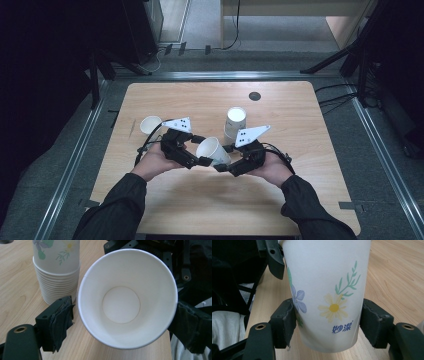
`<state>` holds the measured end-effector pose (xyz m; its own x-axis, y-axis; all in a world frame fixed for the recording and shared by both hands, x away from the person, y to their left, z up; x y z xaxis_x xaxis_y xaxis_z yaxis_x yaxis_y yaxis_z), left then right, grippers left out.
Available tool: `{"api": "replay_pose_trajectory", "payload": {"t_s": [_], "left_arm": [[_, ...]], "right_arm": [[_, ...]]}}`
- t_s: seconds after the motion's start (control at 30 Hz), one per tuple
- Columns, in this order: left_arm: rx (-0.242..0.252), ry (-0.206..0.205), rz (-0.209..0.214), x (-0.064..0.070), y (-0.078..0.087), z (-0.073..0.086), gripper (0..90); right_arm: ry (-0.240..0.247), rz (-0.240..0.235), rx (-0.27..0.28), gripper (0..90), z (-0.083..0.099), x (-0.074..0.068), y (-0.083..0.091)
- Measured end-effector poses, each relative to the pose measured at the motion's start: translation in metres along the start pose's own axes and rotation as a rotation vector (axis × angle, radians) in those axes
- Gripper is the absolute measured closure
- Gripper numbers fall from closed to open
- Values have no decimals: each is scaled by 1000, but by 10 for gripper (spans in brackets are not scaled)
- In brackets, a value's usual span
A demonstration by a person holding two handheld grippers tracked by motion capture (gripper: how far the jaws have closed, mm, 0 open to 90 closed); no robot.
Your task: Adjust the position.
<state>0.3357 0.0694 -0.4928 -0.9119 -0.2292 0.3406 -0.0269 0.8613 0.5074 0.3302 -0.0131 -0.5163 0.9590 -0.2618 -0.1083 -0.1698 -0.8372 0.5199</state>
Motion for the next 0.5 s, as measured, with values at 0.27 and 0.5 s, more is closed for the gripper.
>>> {"api": "replay_pose_trajectory", "payload": {"t_s": [0.27,0.5], "left_arm": [[30,-2,-7,0,-6,0,125],[58,-8,-12,1,-7,-1,152]], "right_arm": [[1,-1,-9,342,1,0,-1],[-2,-4,-12,342,1,-1,-3]]}}
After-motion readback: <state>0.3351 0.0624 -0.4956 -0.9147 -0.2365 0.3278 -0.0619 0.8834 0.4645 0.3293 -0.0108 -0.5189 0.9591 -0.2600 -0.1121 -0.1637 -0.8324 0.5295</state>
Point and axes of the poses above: each handheld gripper's, and its own axes: y roughly backward along the jaws, z roughly out of its underside, x roughly to its right, the point moved 10 cm from there along -y, roughly forward along the jaws, and after that the axes turned 6 degrees about z, right-handed, at the moved point
